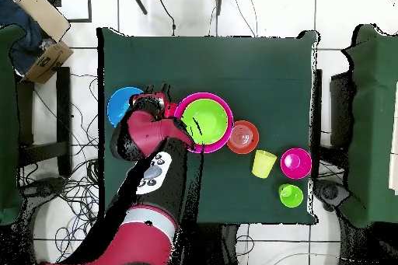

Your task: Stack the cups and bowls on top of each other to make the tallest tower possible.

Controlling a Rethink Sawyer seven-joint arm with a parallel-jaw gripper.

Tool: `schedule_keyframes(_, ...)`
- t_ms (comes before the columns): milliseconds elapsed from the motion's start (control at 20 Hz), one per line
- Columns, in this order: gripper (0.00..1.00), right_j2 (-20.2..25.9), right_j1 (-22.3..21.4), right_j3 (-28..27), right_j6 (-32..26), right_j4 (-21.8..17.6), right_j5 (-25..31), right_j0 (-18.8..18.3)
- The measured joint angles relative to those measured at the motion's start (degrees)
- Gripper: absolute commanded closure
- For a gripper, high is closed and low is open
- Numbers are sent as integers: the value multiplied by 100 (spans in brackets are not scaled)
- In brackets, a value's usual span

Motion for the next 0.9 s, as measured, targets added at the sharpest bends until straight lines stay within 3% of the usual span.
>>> schedule_keyframes(350,0,-108,0,0,0,306,0,189)
schedule_keyframes(750,0,-115,12,-2,0,395,41,181)
schedule_keyframes(900,0,-13,11,-64,0,395,432,40)
